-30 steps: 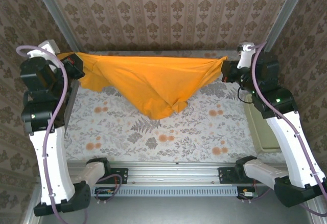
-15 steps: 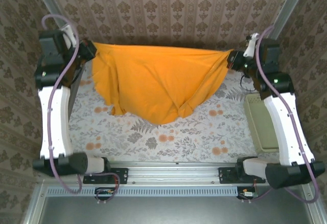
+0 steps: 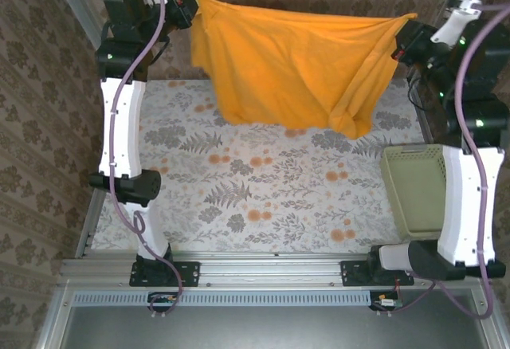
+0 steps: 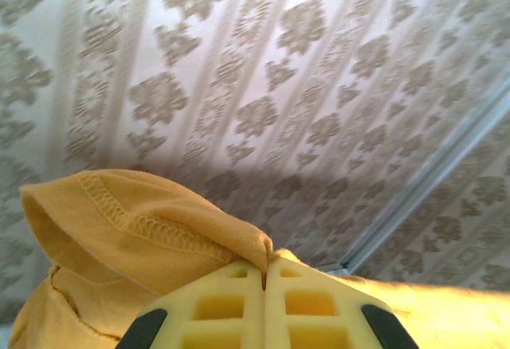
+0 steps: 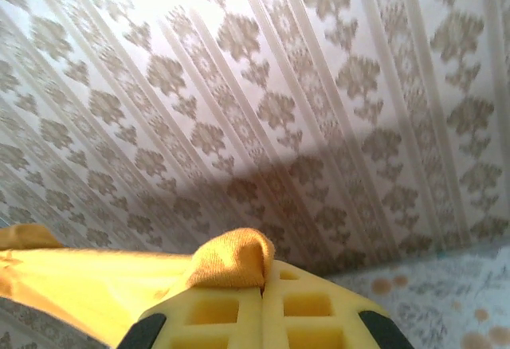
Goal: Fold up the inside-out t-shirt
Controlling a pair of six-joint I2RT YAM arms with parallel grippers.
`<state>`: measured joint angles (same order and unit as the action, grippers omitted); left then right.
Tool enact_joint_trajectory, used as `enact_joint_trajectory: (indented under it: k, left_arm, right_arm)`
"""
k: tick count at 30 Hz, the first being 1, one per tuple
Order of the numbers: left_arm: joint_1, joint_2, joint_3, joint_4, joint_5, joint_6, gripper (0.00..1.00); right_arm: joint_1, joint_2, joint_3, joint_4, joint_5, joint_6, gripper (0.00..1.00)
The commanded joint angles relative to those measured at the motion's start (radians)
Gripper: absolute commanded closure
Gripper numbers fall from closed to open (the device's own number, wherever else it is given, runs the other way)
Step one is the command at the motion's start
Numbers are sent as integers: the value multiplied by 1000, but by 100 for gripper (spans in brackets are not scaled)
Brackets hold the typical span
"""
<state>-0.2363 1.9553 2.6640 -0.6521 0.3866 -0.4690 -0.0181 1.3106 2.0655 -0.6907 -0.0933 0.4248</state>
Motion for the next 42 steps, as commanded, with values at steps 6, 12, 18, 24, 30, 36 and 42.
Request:
enact_joint_trajectory:
  k: [6, 12, 18, 24, 30, 36, 42]
  left_arm:
    - [25, -255, -582, 261, -34, 128, 100]
    - [108, -321, -1002, 337, -92, 177, 90]
    - [220, -176, -1040, 145, -174, 91, 55]
    - [241, -197, -1090, 20, -278, -8, 36]
    - [111, -122, -1131, 88, -206, -55, 36]
    - [-1, 75, -1058, 137, -171, -93, 37]
    - [-20, 242, -953, 137, -174, -87, 39]
  right_arm:
    - [163, -243, -315, 26, -42, -93, 100]
    - [604, -228, -704, 93, 126, -109, 100]
    - [902, 36, -834, 256, 190, -33, 78]
    - [904, 106, -772, 188, 314, -66, 31]
    - [633, 134, -839, 105, 247, 8, 27]
    - [405, 233, -939, 79, 252, 111, 27]
    - [368, 337, -1026, 100, 262, 178, 28]
